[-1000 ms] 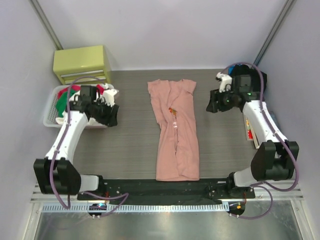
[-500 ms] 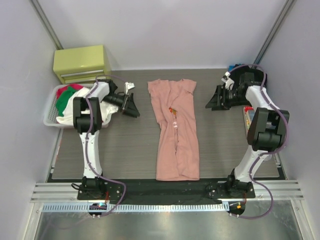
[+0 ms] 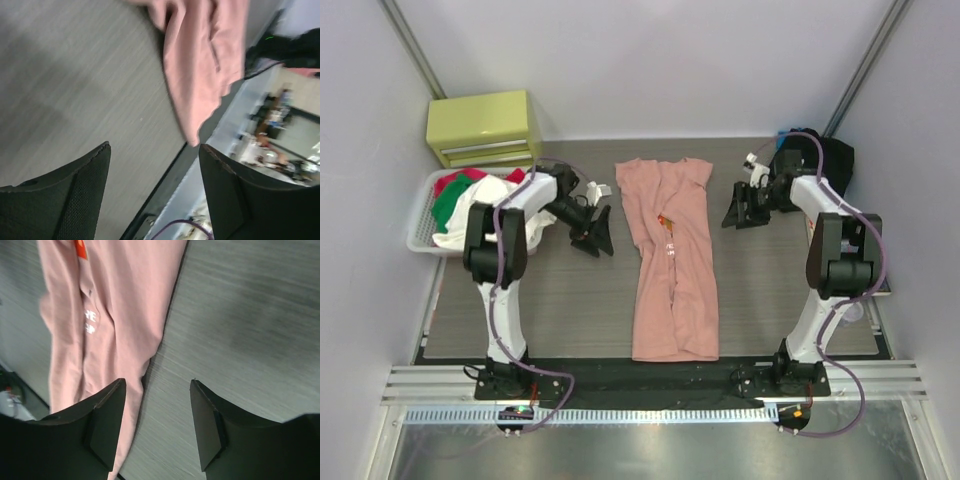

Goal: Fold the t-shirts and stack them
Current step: Grab the bottom of the folded rectangular tshirt with right arm

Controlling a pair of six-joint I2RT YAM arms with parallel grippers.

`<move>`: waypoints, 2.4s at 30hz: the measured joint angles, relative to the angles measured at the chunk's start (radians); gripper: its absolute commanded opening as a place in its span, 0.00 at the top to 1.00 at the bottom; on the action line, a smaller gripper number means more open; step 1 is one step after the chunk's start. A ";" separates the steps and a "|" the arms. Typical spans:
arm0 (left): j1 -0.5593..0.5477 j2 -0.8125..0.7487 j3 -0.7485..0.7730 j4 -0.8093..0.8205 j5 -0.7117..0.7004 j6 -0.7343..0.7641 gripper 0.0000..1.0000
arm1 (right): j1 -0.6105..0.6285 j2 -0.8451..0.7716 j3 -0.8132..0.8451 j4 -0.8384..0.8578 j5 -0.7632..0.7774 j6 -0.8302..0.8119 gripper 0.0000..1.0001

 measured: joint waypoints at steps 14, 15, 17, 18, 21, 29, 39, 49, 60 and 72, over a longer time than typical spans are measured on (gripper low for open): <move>-0.234 -0.618 -0.396 0.297 -0.471 -0.185 0.32 | 0.121 -0.505 -0.386 0.034 0.114 -0.048 0.36; -0.217 -0.580 -0.417 0.292 -0.448 -0.188 0.31 | 0.121 -0.515 -0.410 0.019 0.106 -0.048 0.39; -0.193 -0.486 -0.432 0.280 -0.396 -0.192 0.30 | 0.121 -0.511 -0.438 -0.001 0.089 -0.052 0.41; -0.183 -0.437 -0.432 0.277 -0.367 -0.194 0.29 | 0.121 -0.505 -0.444 -0.009 0.082 -0.055 0.42; -0.170 -0.325 -0.431 0.274 -0.286 -0.197 0.28 | 0.122 -0.476 -0.454 -0.026 0.048 -0.069 0.43; -0.171 -0.349 -0.439 0.286 -0.211 -0.187 0.28 | 0.124 -0.445 -0.457 -0.064 0.016 -0.111 0.39; -0.171 -0.373 -0.398 0.274 -0.266 -0.180 0.52 | 0.127 -0.303 -0.396 -0.097 0.023 -0.135 0.98; -0.217 -0.409 -0.219 0.451 -0.640 -0.168 1.00 | 0.244 -0.290 -0.241 0.028 0.227 -0.139 0.99; -0.285 -0.100 -0.039 0.454 -0.782 -0.196 1.00 | 0.365 0.013 -0.083 0.074 0.255 -0.097 0.99; -0.279 0.083 0.187 0.371 -0.699 -0.261 1.00 | 0.370 0.141 0.062 0.060 0.252 -0.091 0.99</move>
